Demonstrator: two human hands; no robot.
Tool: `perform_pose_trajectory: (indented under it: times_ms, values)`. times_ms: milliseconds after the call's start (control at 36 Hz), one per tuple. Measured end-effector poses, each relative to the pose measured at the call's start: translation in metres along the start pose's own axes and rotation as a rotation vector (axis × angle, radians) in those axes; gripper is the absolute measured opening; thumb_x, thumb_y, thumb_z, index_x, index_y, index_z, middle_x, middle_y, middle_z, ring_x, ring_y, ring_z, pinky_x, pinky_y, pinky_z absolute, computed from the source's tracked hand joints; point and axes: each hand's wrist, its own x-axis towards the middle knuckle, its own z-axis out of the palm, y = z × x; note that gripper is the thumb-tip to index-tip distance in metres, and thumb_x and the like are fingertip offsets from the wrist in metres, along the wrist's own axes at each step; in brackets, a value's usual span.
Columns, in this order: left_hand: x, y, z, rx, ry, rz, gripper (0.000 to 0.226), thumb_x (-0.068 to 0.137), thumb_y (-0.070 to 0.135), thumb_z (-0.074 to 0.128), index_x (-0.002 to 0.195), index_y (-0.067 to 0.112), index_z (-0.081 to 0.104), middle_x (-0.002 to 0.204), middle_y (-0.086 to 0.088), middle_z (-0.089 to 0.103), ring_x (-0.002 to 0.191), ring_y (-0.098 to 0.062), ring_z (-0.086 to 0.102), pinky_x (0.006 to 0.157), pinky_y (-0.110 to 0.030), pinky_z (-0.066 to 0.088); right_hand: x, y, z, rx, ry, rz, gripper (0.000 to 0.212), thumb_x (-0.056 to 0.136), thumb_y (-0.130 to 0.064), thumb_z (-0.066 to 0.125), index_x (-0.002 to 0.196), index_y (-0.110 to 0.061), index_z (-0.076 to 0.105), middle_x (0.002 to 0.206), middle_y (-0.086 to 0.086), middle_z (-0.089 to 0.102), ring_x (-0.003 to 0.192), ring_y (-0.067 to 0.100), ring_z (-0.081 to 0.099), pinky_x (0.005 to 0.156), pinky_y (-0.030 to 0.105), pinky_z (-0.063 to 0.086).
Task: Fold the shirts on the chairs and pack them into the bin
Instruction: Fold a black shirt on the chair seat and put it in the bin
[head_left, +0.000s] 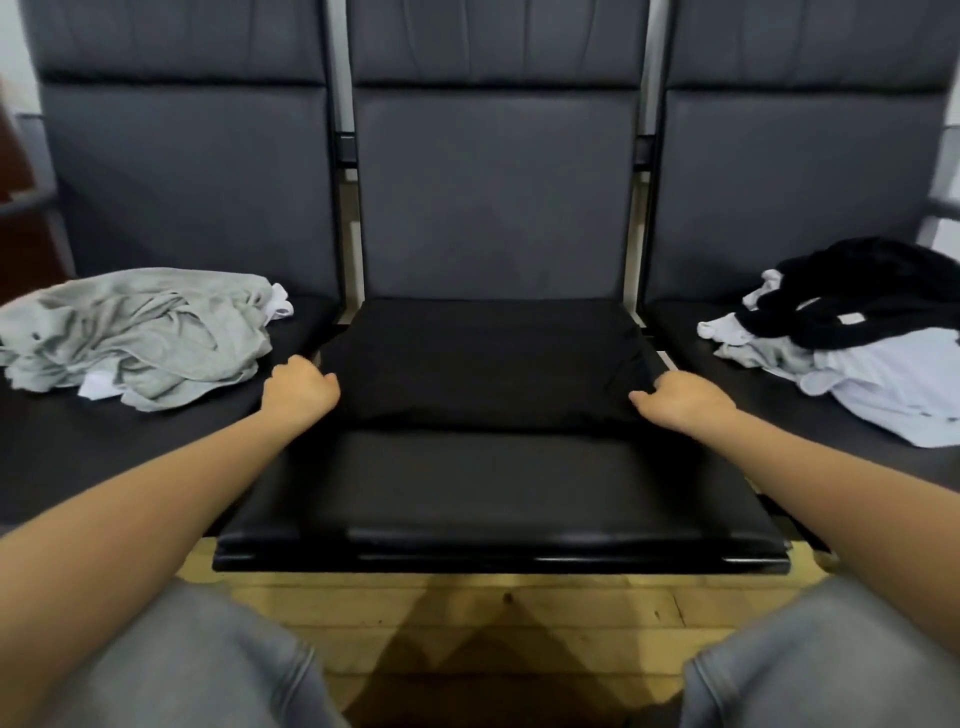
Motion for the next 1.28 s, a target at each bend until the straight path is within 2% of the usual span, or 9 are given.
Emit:
perform_pose_trajectory:
  times_ms: [83, 222, 333, 472, 611, 694, 861, 1083, 1278]
  values:
    - [0.001, -0.010, -0.007, -0.041, -0.062, 0.032, 0.039, 0.096, 0.025, 0.050, 0.099, -0.011, 0.063, 0.109, -0.029, 0.063, 0.105, -0.042, 0.059, 0.087, -0.040, 0.045, -0.011, 0.001, 0.005, -0.067, 0.094, -0.055, 0.038, 0.099, -0.040, 0.042, 0.109, -0.010, 0.062, 0.115, 0.011, 0.064, 0.107, 0.031, 0.059, 0.077, 0.033, 0.042]
    - [-0.001, -0.009, -0.008, -0.194, -0.006, 0.017, 0.036, 0.098, 0.020, 0.046, 0.093, -0.013, 0.060, 0.105, -0.032, 0.063, 0.102, -0.044, 0.059, 0.087, -0.041, 0.043, -0.013, 0.012, 0.002, -0.080, 0.221, -0.094, 0.041, 0.102, -0.038, 0.036, 0.100, -0.009, 0.066, 0.109, 0.014, 0.065, 0.103, 0.034, 0.060, 0.079, 0.036, 0.044]
    - [0.001, -0.016, -0.015, -0.144, 0.020, 0.011, 0.035, 0.099, 0.016, 0.044, 0.108, -0.017, 0.054, 0.115, -0.035, 0.058, 0.112, -0.046, 0.055, 0.090, -0.044, 0.041, -0.006, 0.033, -0.005, -0.091, 0.192, -0.009, 0.042, 0.101, -0.038, 0.038, 0.107, -0.007, 0.066, 0.115, 0.015, 0.064, 0.108, 0.035, 0.059, 0.080, 0.036, 0.042]
    - [-0.013, -0.021, -0.018, 0.107, 0.021, 0.140, 0.023, 0.098, 0.020, 0.044, 0.107, -0.001, 0.045, 0.115, -0.028, 0.059, 0.109, -0.045, 0.055, 0.085, -0.046, 0.043, 0.000, 0.049, -0.010, -0.063, 0.081, 0.088, 0.038, 0.100, -0.036, 0.042, 0.111, -0.007, 0.064, 0.121, 0.016, 0.062, 0.114, 0.034, 0.057, 0.083, 0.035, 0.041]
    - [-0.013, -0.013, -0.016, 0.046, -0.024, 0.204, 0.021, 0.087, 0.012, 0.053, 0.106, 0.004, 0.049, 0.114, -0.022, 0.057, 0.106, -0.040, 0.054, 0.085, -0.041, 0.043, 0.005, 0.045, -0.010, -0.001, 0.114, 0.047, 0.023, 0.091, -0.026, 0.050, 0.077, -0.009, 0.055, 0.089, 0.010, 0.062, 0.083, 0.029, 0.057, 0.068, 0.032, 0.040]
    - [-0.018, -0.001, -0.010, 0.067, 0.050, 0.252, 0.035, 0.086, 0.012, 0.054, 0.120, 0.008, 0.052, 0.123, -0.020, 0.049, 0.117, -0.040, 0.045, 0.096, -0.047, 0.041, 0.008, 0.036, -0.009, 0.051, 0.138, 0.031, 0.017, 0.086, -0.025, 0.050, 0.080, -0.009, 0.055, 0.082, 0.006, 0.058, 0.081, 0.027, 0.056, 0.069, 0.032, 0.042]
    - [-0.026, 0.034, 0.008, 0.050, 0.104, 0.419, 0.033, 0.089, 0.015, 0.051, 0.122, 0.010, 0.056, 0.125, -0.016, 0.051, 0.119, -0.036, 0.043, 0.094, -0.046, 0.040, 0.031, 0.024, 0.000, 0.189, 0.185, 0.057, 0.040, 0.093, -0.040, 0.046, 0.085, -0.003, 0.060, 0.087, 0.012, 0.062, 0.089, 0.033, 0.061, 0.073, 0.034, 0.044]
    - [-0.021, 0.060, 0.035, 0.089, -0.082, 0.636, 0.041, 0.098, 0.035, 0.048, 0.136, 0.020, 0.048, 0.138, -0.003, 0.047, 0.128, -0.023, 0.041, 0.103, -0.039, 0.037, 0.051, 0.026, 0.008, 0.201, 0.196, 0.088, 0.024, 0.093, -0.028, 0.050, 0.081, -0.008, 0.053, 0.087, 0.011, 0.058, 0.084, 0.030, 0.055, 0.070, 0.032, 0.038]
    - [-0.010, 0.060, 0.043, 0.186, -0.203, 0.573, 0.051, 0.097, 0.048, 0.043, 0.144, 0.027, 0.040, 0.148, -0.002, 0.038, 0.138, -0.022, 0.032, 0.113, -0.041, 0.025, 0.057, 0.034, 0.008, 0.380, 0.227, 0.185, 0.027, 0.088, -0.016, 0.047, 0.062, -0.012, 0.038, 0.071, 0.008, 0.048, 0.079, 0.030, 0.048, 0.070, 0.032, 0.034]
